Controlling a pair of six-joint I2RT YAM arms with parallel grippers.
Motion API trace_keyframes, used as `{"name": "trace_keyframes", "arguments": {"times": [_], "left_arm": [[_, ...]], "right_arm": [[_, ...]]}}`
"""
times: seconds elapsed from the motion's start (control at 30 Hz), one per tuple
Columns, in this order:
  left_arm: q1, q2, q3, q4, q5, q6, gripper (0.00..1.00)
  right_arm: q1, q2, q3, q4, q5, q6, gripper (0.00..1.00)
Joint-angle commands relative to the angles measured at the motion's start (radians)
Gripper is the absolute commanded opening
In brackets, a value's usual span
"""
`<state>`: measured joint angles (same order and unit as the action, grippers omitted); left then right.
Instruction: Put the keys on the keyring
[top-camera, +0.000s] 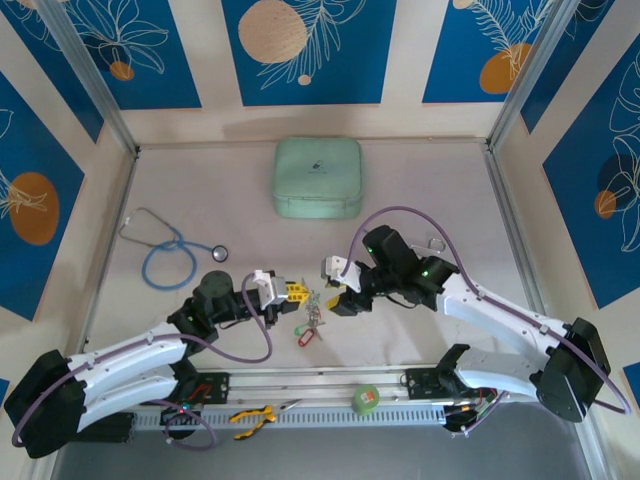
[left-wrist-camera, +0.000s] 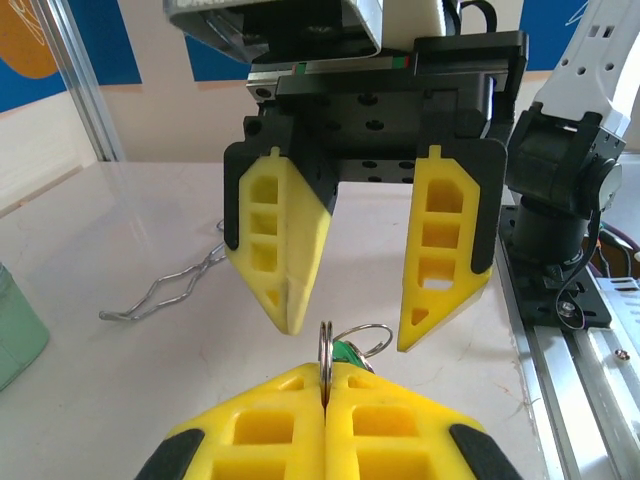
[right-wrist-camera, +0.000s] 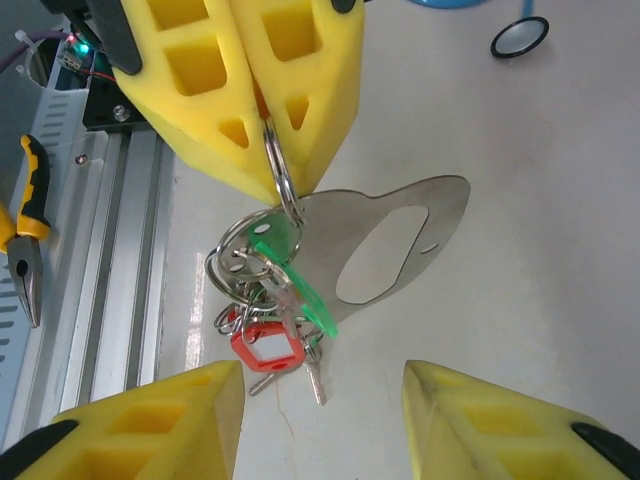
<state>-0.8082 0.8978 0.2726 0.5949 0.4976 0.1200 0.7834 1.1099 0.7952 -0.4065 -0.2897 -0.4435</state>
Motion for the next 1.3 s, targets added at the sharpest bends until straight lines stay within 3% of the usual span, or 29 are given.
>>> {"name": "trace_keyframes", "arguments": {"times": [0.0,0.4,0.67,0.8,1.07,1.27], "left_arm": [[-0.002,-0.004,-0.003,0.068,0.02,-0.011,0.0],[-0.002,0.003,-0.001,0.079,0.029,-0.013,0.0],[-0.002,-0.007,-0.004,0.083,0.033,-0.014,0.0],[-0.002,0.0,-0.002,0.112,0.042,-0.023,0.0],[-0.002,0.012,0.005,0.162,0.065,-0.043,0.0],[-0.002,0.009,0.0,0.139,0.053,-0.031,0.0]], "right_arm": [[0.004,0.012,0.011,0.055,-0.06,0.02,0.46],[0.011,0.057,0.049,0.052,-0.138,0.005,0.37],[0.004,0.06,0.067,-0.006,-0.122,-0.03,0.09],[0.018,0.09,0.089,-0.034,-0.115,-0.043,0.01],[0.057,0.144,0.116,-0.041,-0.098,-0.051,0.0],[0.038,0.1,0.106,-0.031,-0.083,-0.042,0.0]]}}
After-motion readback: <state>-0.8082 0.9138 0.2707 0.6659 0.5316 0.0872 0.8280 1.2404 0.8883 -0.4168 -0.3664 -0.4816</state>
